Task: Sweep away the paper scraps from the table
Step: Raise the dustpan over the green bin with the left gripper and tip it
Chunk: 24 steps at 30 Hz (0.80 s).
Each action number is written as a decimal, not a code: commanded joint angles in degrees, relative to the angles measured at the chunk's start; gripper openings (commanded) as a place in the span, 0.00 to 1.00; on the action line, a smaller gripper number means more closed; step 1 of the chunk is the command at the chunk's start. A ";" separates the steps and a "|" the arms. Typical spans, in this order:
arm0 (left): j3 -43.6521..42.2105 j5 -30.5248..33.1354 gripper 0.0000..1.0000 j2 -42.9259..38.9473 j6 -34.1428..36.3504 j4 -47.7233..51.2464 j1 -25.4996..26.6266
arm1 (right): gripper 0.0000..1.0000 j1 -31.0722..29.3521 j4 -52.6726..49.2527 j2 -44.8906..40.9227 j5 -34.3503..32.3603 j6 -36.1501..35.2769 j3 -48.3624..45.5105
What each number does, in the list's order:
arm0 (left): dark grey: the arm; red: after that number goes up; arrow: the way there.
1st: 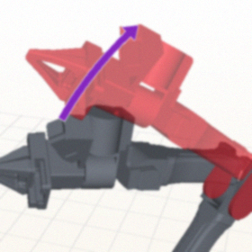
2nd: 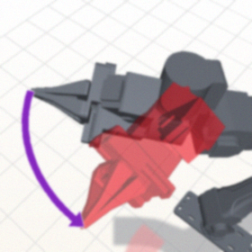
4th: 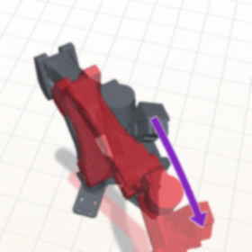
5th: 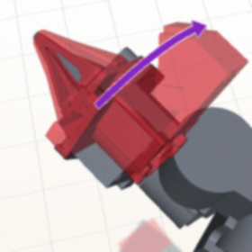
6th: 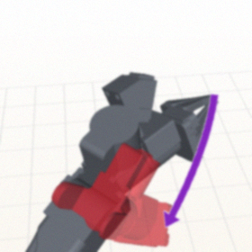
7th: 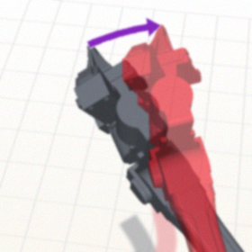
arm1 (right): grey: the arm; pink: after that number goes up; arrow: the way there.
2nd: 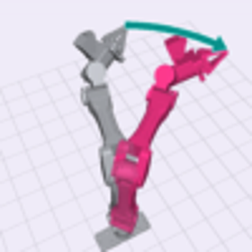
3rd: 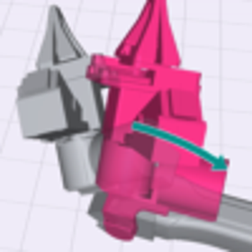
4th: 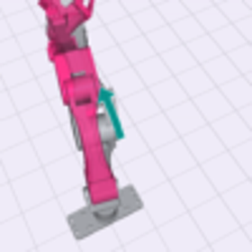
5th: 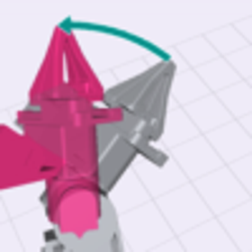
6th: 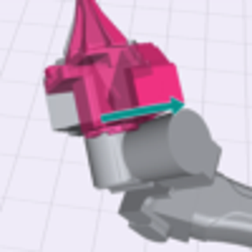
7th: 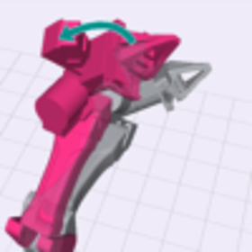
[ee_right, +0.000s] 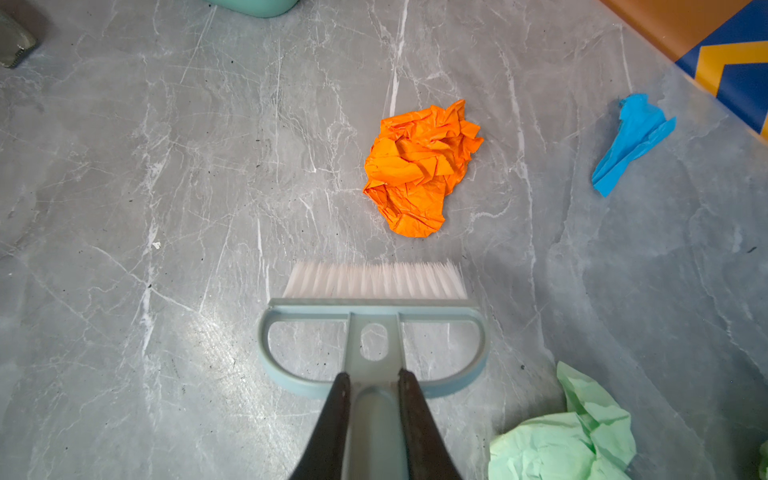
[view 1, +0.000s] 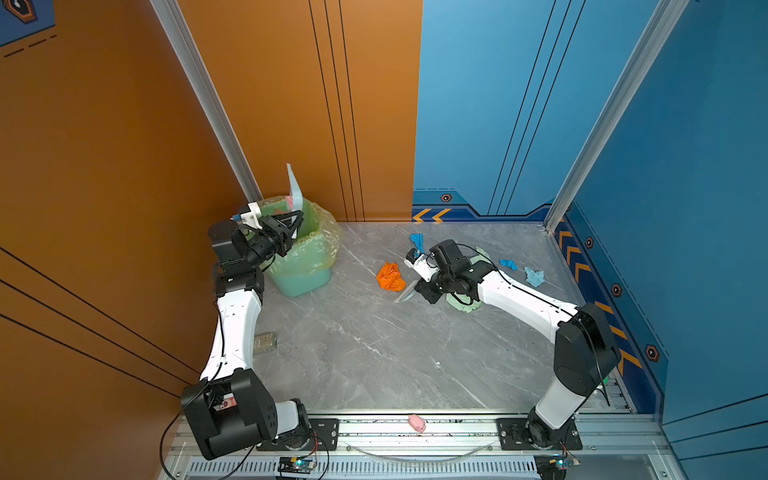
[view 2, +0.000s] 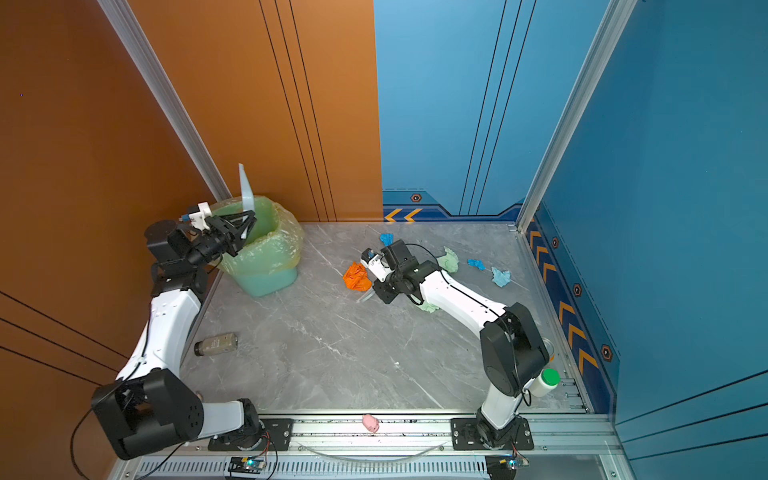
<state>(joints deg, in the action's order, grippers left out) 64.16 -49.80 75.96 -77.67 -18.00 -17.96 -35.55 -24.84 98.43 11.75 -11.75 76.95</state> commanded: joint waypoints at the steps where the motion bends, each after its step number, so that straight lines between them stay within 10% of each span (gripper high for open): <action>1: -1.35 -2.81 0.00 0.15 -8.91 -11.53 -0.50 | 0.00 0.40 1.01 -2.32 -1.11 0.28 -0.83; 15: -7.89 0.65 0.00 6.78 -37.63 -46.27 -0.85 | 0.00 0.31 1.38 -2.70 -0.89 0.33 -1.64; 24: -9.19 1.55 0.00 7.27 -39.57 -48.79 -1.01 | 0.00 0.31 1.41 -2.97 -1.12 0.49 -1.93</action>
<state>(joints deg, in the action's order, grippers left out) 55.13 -48.99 83.94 -115.44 -61.63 -18.46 -35.55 -24.43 97.69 11.60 -11.75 75.66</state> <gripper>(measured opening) 0.214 0.192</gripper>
